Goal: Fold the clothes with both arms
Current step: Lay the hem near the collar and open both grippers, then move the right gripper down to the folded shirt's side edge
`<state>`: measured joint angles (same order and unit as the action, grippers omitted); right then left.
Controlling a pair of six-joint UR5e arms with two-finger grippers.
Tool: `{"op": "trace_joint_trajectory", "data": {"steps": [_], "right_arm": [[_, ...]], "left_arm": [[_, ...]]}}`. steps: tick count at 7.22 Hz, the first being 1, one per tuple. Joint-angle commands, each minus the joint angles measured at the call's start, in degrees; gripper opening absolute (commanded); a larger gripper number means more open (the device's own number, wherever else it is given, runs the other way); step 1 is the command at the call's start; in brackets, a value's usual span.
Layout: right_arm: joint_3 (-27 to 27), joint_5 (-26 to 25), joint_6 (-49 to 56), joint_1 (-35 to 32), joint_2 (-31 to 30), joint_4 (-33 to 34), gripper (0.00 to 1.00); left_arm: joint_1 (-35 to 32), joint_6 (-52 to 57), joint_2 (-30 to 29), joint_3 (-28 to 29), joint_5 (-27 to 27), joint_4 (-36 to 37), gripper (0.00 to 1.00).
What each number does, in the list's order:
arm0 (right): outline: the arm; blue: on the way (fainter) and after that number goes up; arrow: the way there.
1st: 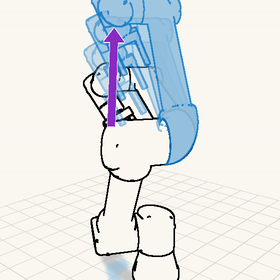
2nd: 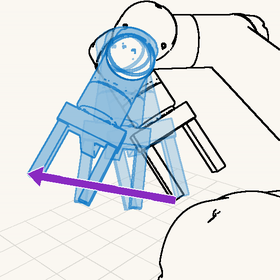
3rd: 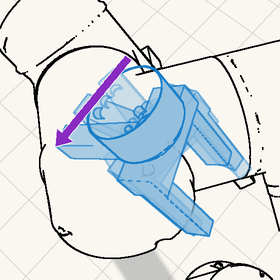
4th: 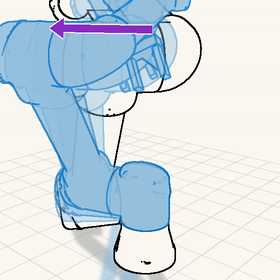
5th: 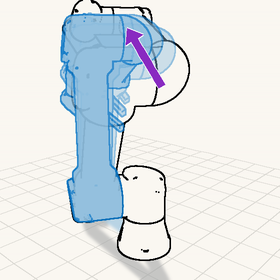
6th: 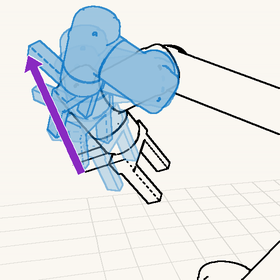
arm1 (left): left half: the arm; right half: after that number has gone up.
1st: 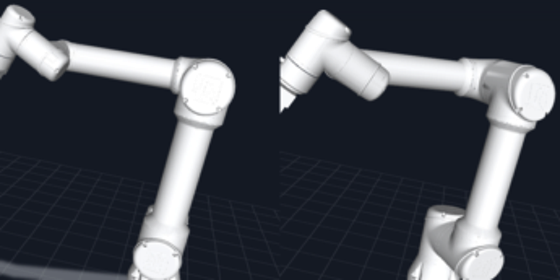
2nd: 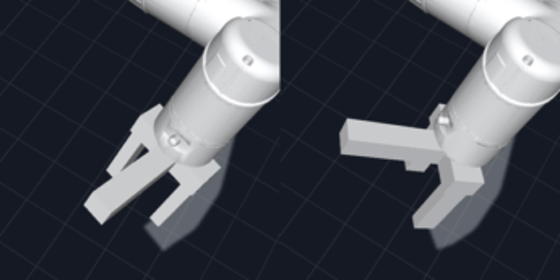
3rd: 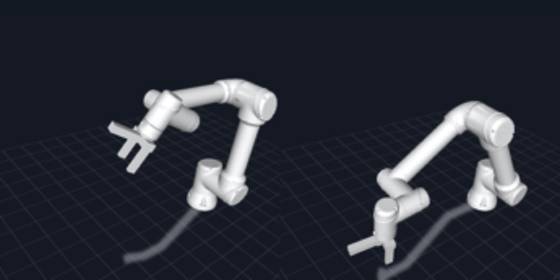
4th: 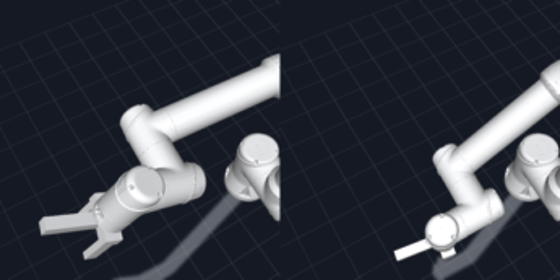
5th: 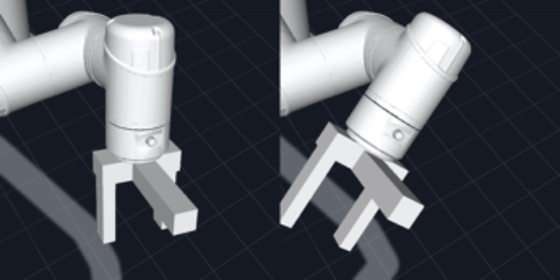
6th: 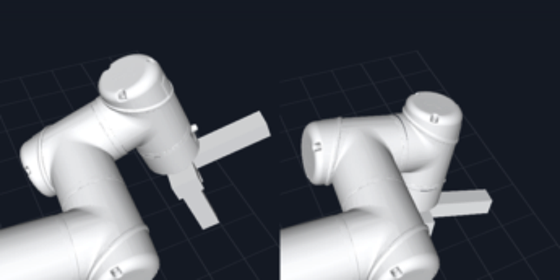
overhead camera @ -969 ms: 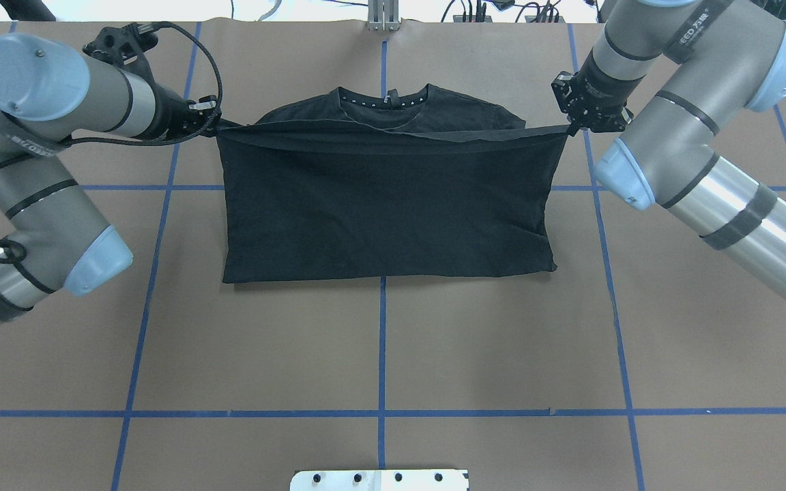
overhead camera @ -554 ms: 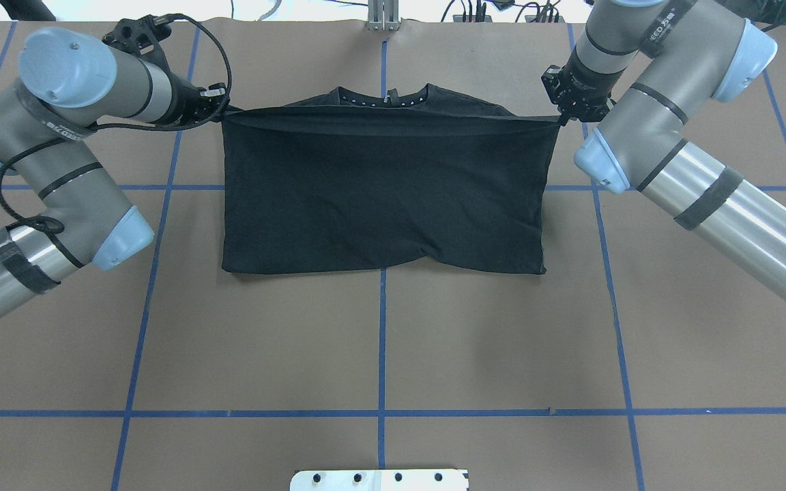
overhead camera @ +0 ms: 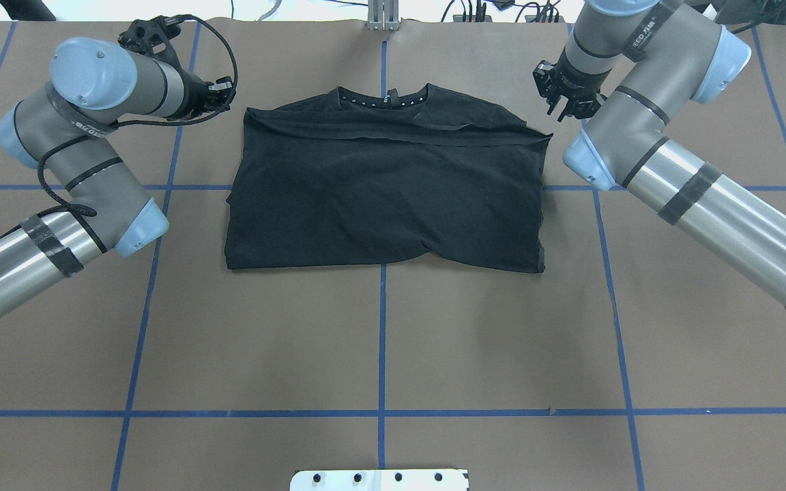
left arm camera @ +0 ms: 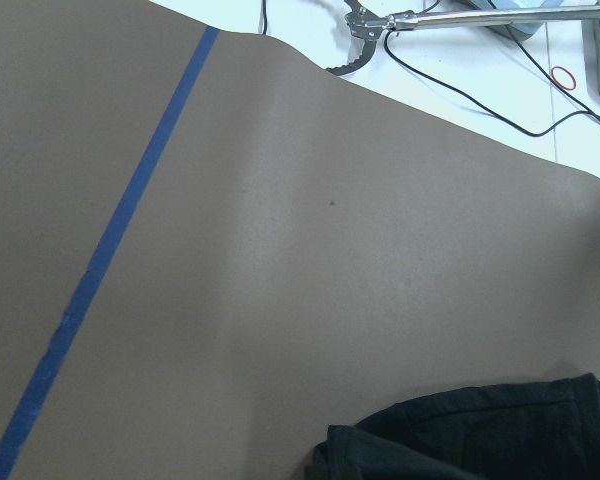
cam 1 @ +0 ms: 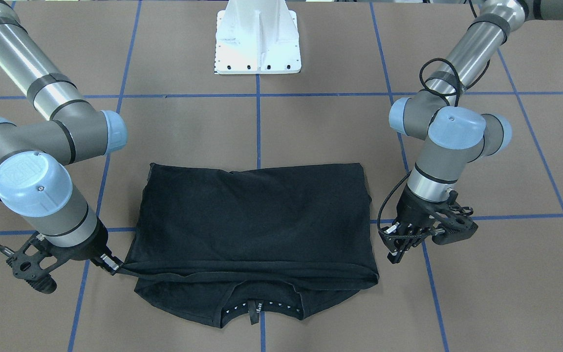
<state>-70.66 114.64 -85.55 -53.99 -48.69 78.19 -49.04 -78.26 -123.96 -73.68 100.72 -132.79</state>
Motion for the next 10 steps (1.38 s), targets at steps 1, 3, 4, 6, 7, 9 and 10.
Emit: {"op": "trace_joint_trajectory", "data": {"steps": [1,3,4,6,7,9,10], "right_arm": [[2.2,-0.4,-0.3,0.2,1.5,-1.9,0.9],[-4.3,-0.3,-5.7,1.1,-1.2,-2.7,0.91],[-14.1,-0.5,-11.9,2.4,-9.0,-2.7,0.92],[-28.3,-9.3,-25.8,10.1,-21.2,-10.3,0.98],[-31.9,-13.9,-26.5,14.4,-24.1,-11.3,1.0],[-35.9,-20.3,-25.6,21.1,-27.9,-11.0,0.96],[-35.8,-23.2,-25.2,24.9,-28.1,-10.5,0.73]], "left_arm": [[-0.8,-0.1,-0.2,0.4,0.0,-0.8,0.68],[-1.5,-0.1,-0.6,-0.4,0.3,-1.2,0.69],[-1.5,-0.1,-0.6,-0.5,0.3,-1.1,0.69],[-1.5,-0.1,-0.5,-0.8,0.4,-0.5,0.7],[-1.5,-0.1,-0.4,-0.9,0.3,-0.5,0.7],[-1.5,-0.1,-0.3,-1.5,0.3,-0.5,0.7],[-1.5,-0.1,-0.2,-1.5,0.3,-0.5,0.7]]}}
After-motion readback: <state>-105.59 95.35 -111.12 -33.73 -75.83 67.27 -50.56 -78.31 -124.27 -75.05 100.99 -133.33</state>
